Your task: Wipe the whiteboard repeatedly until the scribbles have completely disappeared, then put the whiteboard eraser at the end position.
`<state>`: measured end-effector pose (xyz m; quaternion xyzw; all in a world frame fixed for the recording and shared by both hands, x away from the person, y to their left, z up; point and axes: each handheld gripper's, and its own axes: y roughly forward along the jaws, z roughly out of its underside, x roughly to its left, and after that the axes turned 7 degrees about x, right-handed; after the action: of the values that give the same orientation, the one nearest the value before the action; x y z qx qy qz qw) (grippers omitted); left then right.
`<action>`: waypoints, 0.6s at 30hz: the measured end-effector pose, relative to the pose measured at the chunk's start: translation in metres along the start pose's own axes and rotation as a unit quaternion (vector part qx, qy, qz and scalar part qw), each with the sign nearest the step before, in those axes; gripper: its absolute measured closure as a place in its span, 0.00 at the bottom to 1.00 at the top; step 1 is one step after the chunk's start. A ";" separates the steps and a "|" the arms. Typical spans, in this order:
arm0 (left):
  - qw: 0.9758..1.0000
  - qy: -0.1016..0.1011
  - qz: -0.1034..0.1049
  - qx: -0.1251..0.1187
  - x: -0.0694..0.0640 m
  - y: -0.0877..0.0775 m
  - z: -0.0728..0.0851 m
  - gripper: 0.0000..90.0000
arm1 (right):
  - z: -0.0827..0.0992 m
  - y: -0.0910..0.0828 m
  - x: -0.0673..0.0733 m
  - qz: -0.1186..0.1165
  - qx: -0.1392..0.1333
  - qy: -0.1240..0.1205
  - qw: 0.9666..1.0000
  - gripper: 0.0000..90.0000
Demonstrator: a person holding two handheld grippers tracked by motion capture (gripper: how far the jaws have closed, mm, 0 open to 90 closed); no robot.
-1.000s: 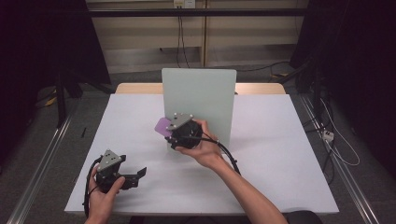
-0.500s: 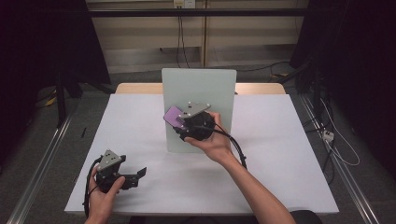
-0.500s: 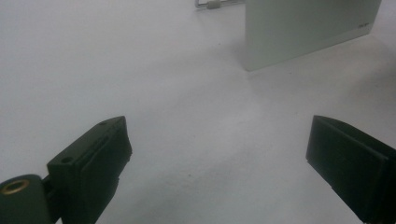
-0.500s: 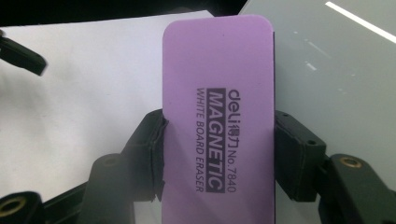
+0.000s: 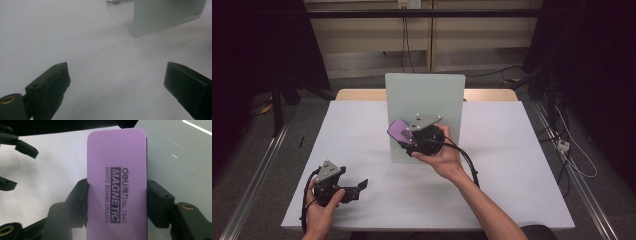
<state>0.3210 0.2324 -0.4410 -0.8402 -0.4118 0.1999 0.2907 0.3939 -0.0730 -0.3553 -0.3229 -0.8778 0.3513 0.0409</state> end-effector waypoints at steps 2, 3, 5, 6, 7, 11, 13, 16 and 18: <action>1.000 0.001 -0.001 0.003 -0.001 -0.001 0.000 0.07 | 0.003 -0.002 0.000 -0.003 -0.001 0.002 1.000 0.46; 1.000 0.000 0.000 0.001 -0.001 0.000 0.001 0.07 | 0.004 -0.003 0.000 -0.003 0.000 0.004 1.000 0.46; 1.000 -0.001 0.000 0.001 -0.002 -0.001 0.001 0.07 | 0.008 -0.004 -0.001 -0.006 0.003 0.007 1.000 0.46; 1.000 -0.002 -0.001 0.001 -0.002 -0.001 0.001 0.07 | 0.010 -0.004 -0.001 -0.006 0.005 0.008 1.000 0.46; 1.000 -0.002 -0.002 0.001 -0.001 -0.001 0.001 0.07 | 0.012 -0.005 -0.003 -0.009 0.004 0.011 1.000 0.46; 1.000 0.001 -0.002 0.004 -0.001 0.000 0.000 0.07 | 0.018 -0.010 -0.005 -0.013 0.008 0.016 1.000 0.46; 1.000 -0.001 0.000 0.004 -0.001 0.000 0.001 0.07 | 0.020 -0.013 -0.007 -0.017 0.008 0.019 1.000 0.46; 1.000 -0.002 0.001 0.004 0.000 0.000 0.001 0.07 | 0.023 -0.018 -0.011 -0.029 0.001 0.039 0.999 0.46; 1.000 -0.001 0.001 0.005 0.001 0.000 0.001 0.07 | 0.026 -0.022 -0.012 -0.030 -0.002 0.043 0.999 0.46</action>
<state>0.3211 0.2340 -0.4418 -0.8391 -0.4100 0.2028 0.2943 0.3843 -0.1074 -0.3587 -0.3110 -0.8855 0.3338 0.0881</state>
